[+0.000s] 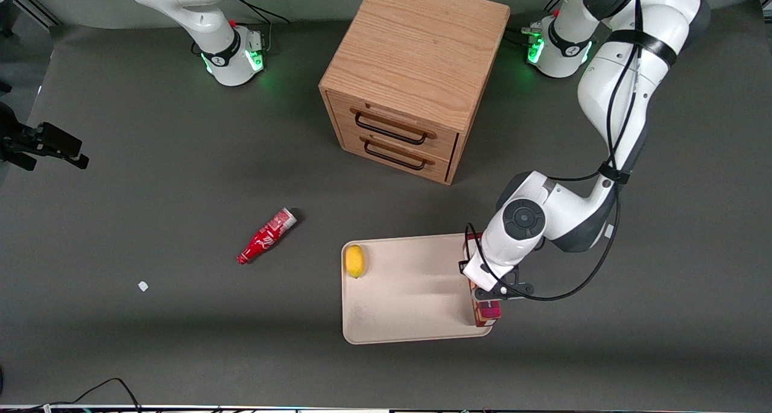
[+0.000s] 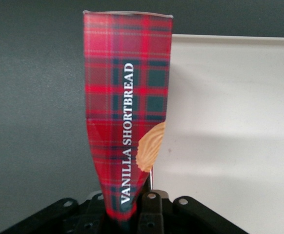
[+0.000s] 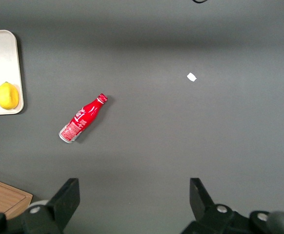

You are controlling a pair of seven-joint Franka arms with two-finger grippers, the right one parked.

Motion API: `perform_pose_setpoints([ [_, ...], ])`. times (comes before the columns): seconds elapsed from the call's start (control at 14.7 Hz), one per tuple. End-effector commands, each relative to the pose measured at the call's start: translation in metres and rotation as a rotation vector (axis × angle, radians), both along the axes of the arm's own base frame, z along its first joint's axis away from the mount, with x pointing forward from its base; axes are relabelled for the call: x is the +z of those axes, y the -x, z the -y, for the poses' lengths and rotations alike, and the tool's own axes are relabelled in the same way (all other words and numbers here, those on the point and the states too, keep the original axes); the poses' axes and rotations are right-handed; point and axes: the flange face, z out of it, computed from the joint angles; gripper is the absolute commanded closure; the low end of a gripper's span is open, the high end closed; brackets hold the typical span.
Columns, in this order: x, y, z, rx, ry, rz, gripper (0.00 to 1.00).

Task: Place red cookie box on tray

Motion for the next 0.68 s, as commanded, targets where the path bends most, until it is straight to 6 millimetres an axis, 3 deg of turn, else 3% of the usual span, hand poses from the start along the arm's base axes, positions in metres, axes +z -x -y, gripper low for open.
perform_pose_setpoints([
  [0.0,0.004,0.003,0.005,0.01,-0.017,0.013,0.32],
  [0.34,0.014,0.005,0.007,0.013,-0.02,0.008,0.0],
  [0.48,0.038,0.007,0.004,0.026,-0.042,-0.011,0.0],
  [0.61,0.076,0.011,-0.005,0.057,-0.067,-0.039,0.0],
])
